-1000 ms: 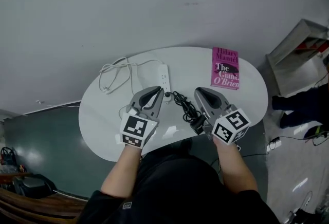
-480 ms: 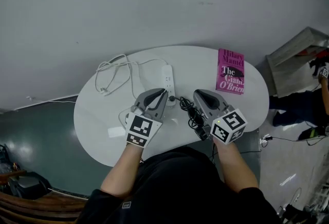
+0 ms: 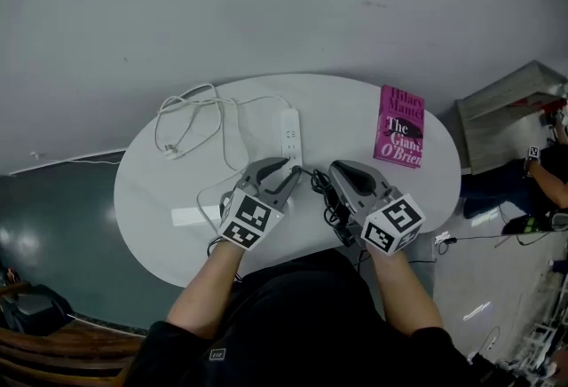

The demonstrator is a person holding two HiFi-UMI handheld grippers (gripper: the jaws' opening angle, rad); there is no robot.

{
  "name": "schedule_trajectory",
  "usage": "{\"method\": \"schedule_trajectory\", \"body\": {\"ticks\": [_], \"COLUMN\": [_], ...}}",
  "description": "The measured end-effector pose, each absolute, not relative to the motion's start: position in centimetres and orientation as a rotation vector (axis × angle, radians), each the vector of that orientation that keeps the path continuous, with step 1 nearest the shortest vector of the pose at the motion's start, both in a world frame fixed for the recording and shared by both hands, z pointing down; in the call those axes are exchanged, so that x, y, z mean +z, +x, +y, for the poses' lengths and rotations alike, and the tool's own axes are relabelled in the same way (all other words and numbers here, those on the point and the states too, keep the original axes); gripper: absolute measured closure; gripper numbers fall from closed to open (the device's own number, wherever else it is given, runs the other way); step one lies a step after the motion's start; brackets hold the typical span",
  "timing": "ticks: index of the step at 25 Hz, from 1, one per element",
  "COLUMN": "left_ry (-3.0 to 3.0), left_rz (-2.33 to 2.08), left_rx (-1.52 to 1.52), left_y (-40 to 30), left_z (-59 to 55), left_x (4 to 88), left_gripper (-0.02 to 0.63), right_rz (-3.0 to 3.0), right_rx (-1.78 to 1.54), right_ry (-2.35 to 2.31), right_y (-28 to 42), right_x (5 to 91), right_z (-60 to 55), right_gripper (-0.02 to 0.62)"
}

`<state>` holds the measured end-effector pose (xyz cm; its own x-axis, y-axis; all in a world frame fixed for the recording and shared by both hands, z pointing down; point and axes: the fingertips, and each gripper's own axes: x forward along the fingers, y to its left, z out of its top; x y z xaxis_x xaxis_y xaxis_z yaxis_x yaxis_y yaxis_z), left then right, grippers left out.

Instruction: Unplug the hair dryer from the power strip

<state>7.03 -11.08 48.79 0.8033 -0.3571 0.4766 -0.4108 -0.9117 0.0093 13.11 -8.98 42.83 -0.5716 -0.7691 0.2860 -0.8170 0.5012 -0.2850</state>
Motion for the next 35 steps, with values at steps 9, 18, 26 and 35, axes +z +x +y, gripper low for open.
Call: {"method": "schedule_trajectory", "body": {"ticks": [9,18,26,35], "left_ry": [2.855,2.843,2.829,2.803], "left_rz": [-0.529,-0.421,-0.409,-0.423], "left_rx": [0.894,0.984,1.053,1.030], "left_y": [8.9,9.7,10.0,9.9], "left_z": [-11.0,-10.8,-11.2,-11.2], "left_x": [53.8,58.1,60.3,60.9], "left_gripper": [0.431,0.408,0.402,0.400], "right_rz": [-2.662,-2.621,-2.567,-2.556], "right_rx": [0.665,0.769,0.779,0.761], "right_ry": [1.183,1.088,1.066,1.038], "right_y": [12.5,12.1,12.4,11.5], "right_x": [46.3,48.5,49.8,50.2], "right_z": [-11.1,-10.3,-10.1,-10.9], "right_gripper": [0.557,0.557,0.557,0.492]}}
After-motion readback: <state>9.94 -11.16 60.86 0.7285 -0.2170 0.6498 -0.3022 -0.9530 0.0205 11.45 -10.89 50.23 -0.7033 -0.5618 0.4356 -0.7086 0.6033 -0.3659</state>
